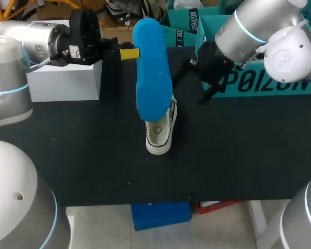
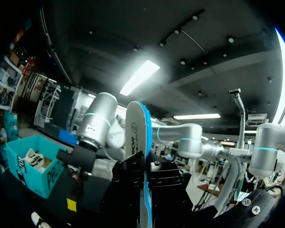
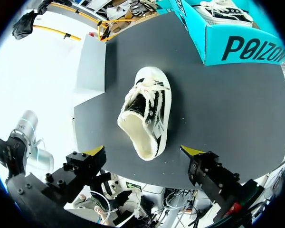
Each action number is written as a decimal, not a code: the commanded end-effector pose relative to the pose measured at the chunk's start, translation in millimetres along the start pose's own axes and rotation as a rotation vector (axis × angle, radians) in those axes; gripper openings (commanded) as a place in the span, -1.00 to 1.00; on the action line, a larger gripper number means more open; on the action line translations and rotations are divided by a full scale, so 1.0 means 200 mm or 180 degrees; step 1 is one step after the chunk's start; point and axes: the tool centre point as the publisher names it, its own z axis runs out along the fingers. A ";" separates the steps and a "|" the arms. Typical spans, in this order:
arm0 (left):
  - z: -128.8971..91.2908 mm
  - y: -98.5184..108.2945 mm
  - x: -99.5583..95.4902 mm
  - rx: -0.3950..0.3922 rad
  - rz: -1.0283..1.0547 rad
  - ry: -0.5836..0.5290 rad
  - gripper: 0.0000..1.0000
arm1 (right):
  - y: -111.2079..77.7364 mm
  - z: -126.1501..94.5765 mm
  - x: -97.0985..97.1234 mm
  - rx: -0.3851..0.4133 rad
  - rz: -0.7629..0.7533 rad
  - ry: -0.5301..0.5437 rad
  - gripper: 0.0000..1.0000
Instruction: Take the shoe out of the shoebox, open the shoe tongue, remove and reinsert the insole, then place the shoe into the shoebox
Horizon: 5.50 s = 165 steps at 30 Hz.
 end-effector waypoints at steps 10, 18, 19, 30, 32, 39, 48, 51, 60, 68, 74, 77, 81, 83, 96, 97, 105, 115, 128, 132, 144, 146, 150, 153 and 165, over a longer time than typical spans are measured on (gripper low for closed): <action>0.01 0.00 0.01 -0.0006 0.0000 -0.0018 -1.00 | -0.05 -0.03 -0.05 -0.0056 0.0176 0.0746 1.00; 0.01 0.00 0.01 -0.0006 0.0000 -0.0018 -1.00 | -0.06 -0.14 -0.04 -0.0281 0.0248 0.1360 1.00; 0.01 0.00 0.01 -0.0006 0.0000 -0.0018 -1.00 | -0.06 -0.15 -0.03 -0.0302 0.0251 0.1432 1.00; 0.01 0.00 0.01 -0.0006 0.0000 -0.0018 -1.00 | -0.02 -0.18 0.04 -0.0352 0.0240 0.2127 1.00; 0.01 0.00 0.01 -0.0006 0.0000 -0.0018 -1.00 | 0.00 -0.17 0.06 -0.0340 0.0231 0.2239 1.00; 0.01 0.00 0.01 -0.0006 0.0000 -0.0018 -1.00 | 0.03 -0.16 0.11 -0.0340 0.0199 0.2510 1.00; 0.01 0.00 0.01 -0.0006 0.0000 -0.0018 -1.00 | 0.04 -0.14 0.09 -0.0442 0.0196 0.2787 1.00; 0.01 0.00 0.01 -0.0006 0.0000 -0.0018 -1.00 | 0.04 -0.12 0.04 -0.0532 0.0153 0.2871 1.00; 0.01 0.00 0.01 -0.0006 0.0000 -0.0018 -1.00 | 0.05 -0.09 -0.03 -0.0651 -0.0047 0.3107 1.00; 0.01 0.00 0.01 -0.0006 0.0000 -0.0018 -1.00 | 0.07 -0.07 -0.02 -0.0227 -0.0203 0.3411 1.00; 0.01 0.00 0.01 -0.0006 0.0000 -0.0018 -1.00 | 0.07 -0.07 -0.02 -0.0227 -0.0203 0.3411 1.00; 0.01 0.00 0.01 -0.0006 0.0000 -0.0018 -1.00 | 0.07 -0.07 -0.02 -0.0227 -0.0203 0.3411 1.00; 0.01 -0.01 0.00 -0.0323 0.0532 -0.0153 -1.00 | 0.07 -0.07 -0.02 -0.0227 -0.0203 0.3411 1.00; 0.02 -0.02 0.00 -0.0463 0.0888 -0.0209 -1.00 | 0.07 -0.07 -0.02 -0.0227 -0.0203 0.3411 1.00; 0.02 0.16 0.11 -0.1809 0.3328 -0.0488 -1.00 | 0.07 -0.07 -0.02 -0.0227 -0.0203 0.3411 1.00; 0.02 0.19 0.12 -0.1913 0.3540 -0.0441 -1.00 | 0.07 -0.07 -0.02 -0.0227 -0.0203 0.3411 1.00; 0.02 0.38 0.16 -0.1944 0.4046 -0.0086 -1.00 | 0.07 -0.07 -0.02 -0.0227 -0.0203 0.3411 1.00; 0.02 0.38 0.16 -0.1944 0.4046 -0.0086 -1.00 | 0.07 -0.07 -0.02 -0.0227 -0.0203 0.3411 1.00; 0.02 0.38 0.16 -0.1944 0.4046 -0.0086 -1.00 | 0.07 -0.07 -0.02 -0.0227 -0.0203 0.3411 1.00; 0.02 0.46 0.21 -0.1952 0.4359 -0.0055 -1.00 | 0.07 -0.07 -0.02 -0.0227 -0.0203 0.3411 1.00; -0.14 0.89 0.35 -0.2279 0.5127 0.0180 -1.00 | 0.07 -0.07 -0.02 -0.0227 -0.0203 0.3411 1.00; -0.15 0.96 0.37 -0.2310 0.5294 0.0259 -1.00 | 0.07 -0.07 -0.02 -0.0227 -0.0203 0.3411 1.00; -0.19 1.10 0.39 -0.2449 0.5485 0.0333 -1.00 | 0.07 -0.07 -0.02 -0.0227 -0.0203 0.3411 1.00; -0.21 1.19 0.38 -0.2591 0.5621 0.0382 -1.00 | 0.07 -0.07 -0.02 -0.0227 -0.0203 0.3411 1.00; -0.27 1.39 0.19 -0.2768 0.6084 0.0282 -1.00 | 0.07 -0.07 -0.02 -0.0227 -0.0203 0.3411 1.00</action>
